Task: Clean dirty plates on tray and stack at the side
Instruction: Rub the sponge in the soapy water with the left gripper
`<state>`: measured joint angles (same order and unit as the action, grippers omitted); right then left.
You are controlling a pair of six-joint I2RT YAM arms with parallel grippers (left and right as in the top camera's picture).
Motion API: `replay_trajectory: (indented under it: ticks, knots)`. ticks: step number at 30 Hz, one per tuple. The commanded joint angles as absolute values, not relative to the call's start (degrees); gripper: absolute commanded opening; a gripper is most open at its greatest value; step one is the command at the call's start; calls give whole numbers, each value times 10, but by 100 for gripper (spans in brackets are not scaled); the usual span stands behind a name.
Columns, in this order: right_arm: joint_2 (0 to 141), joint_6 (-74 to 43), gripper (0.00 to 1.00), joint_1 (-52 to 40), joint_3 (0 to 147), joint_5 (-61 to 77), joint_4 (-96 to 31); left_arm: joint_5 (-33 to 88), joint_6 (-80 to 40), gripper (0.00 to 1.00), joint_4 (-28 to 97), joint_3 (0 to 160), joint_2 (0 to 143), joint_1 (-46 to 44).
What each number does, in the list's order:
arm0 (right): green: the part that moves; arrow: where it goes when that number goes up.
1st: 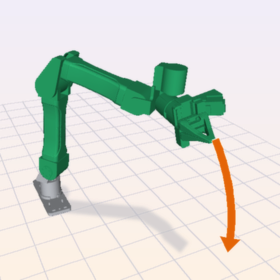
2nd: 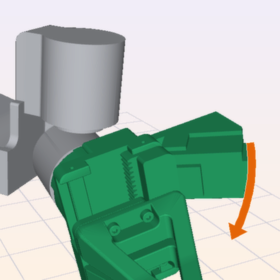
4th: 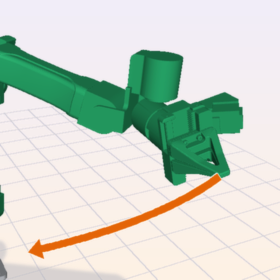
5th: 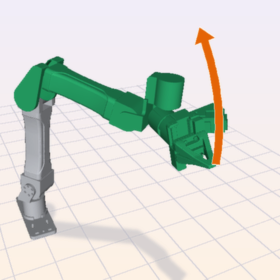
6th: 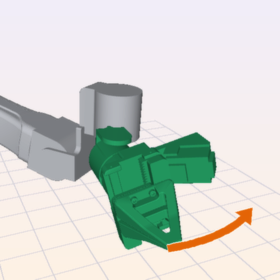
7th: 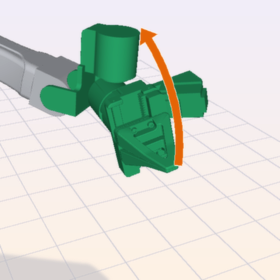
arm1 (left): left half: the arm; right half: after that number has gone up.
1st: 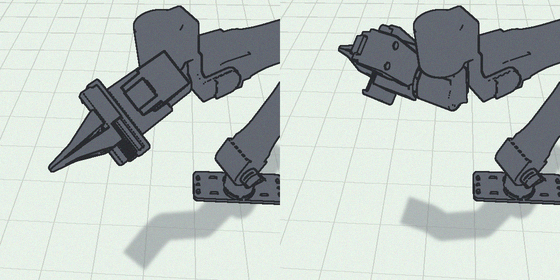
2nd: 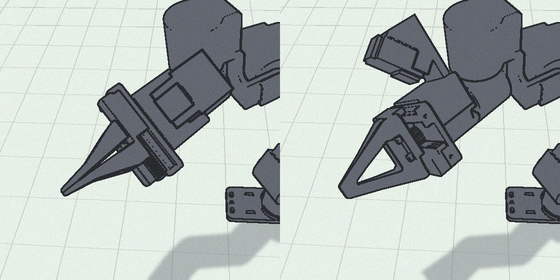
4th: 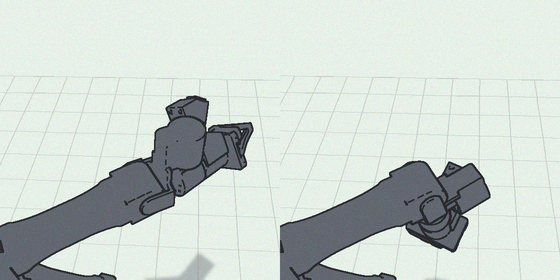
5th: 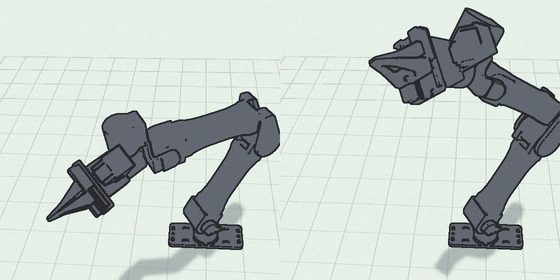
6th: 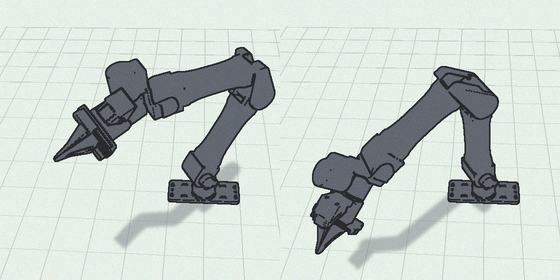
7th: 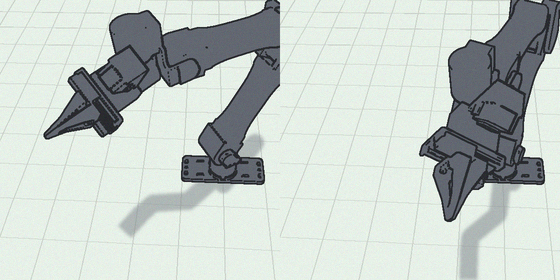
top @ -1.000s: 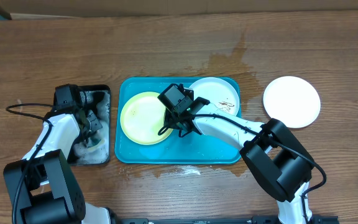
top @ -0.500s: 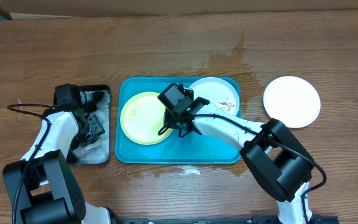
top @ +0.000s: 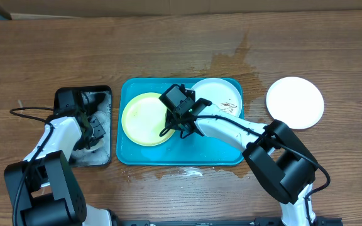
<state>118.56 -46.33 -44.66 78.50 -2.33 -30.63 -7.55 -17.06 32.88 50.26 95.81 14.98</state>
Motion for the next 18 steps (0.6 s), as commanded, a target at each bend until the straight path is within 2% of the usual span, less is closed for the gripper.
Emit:
replay_trajectory:
  ticks: [1, 3, 5, 9, 12, 18]
  knots:
    - [1207, -460, 31, -448, 772, -29, -318, -79, -167, 18, 325, 502, 960, 147]
    - [1207, -460, 37, -448, 772, -29, -319, -79, -167, 7, 329, 510, 960, 147]
    - [1207, -460, 39, -448, 772, -29, -320, -79, -167, 4, 341, 527, 959, 147]
    - [1207, -460, 40, -448, 772, -29, -320, -100, -167, 4, 407, 592, 958, 147]
    - [1207, -460, 48, -448, 772, -29, -319, -111, -167, 4, 470, 656, 958, 147]
    - [1207, -460, 50, -448, 772, -29, -315, -111, -127, 4, 525, 730, 958, 147]
